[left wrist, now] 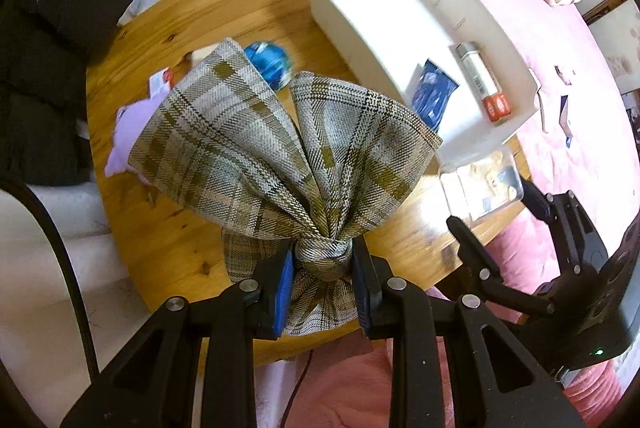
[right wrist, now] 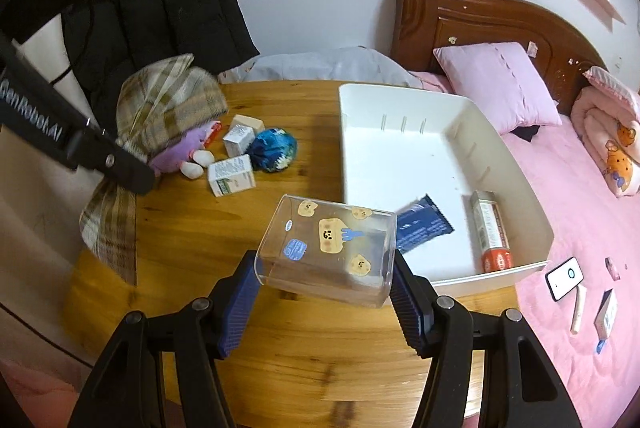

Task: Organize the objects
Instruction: 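Carry the bow and clear box over the white tray and release them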

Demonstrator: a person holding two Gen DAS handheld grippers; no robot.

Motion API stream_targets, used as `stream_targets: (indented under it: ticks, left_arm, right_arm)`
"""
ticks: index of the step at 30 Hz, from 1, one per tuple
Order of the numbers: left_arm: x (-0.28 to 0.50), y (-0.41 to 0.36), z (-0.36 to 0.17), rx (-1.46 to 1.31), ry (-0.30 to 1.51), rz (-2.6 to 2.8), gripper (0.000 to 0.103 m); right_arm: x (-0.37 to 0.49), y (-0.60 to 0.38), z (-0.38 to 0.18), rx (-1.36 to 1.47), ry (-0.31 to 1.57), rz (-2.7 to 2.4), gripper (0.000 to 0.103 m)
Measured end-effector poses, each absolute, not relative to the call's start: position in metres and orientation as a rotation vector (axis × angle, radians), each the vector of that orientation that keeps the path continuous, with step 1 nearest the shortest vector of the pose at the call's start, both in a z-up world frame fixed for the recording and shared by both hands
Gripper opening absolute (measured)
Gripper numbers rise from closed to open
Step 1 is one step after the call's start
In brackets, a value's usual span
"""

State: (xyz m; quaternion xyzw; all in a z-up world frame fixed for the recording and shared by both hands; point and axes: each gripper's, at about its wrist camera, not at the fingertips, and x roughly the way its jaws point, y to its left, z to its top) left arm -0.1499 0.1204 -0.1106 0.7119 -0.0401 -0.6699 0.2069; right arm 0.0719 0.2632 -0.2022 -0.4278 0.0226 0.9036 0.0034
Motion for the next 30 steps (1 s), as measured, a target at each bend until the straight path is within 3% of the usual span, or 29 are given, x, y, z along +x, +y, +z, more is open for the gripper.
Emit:
stream_targets:
  ticks: [24, 30]
  left_arm:
    - [-0.240, 0.188, -0.120, 1.871, -0.033, -2.027, 0.029]
    - [-0.257, 0.190, -0.130, 1.841, 0.026, -2.044, 0.029]
  right_arm:
    - [0.051, 0.368, -0.205, -1.514, -0.014, 2.896, 0.063]
    - [0.042, 0.377, -0.213, -1.585, -0.115, 2.921, 0.063]
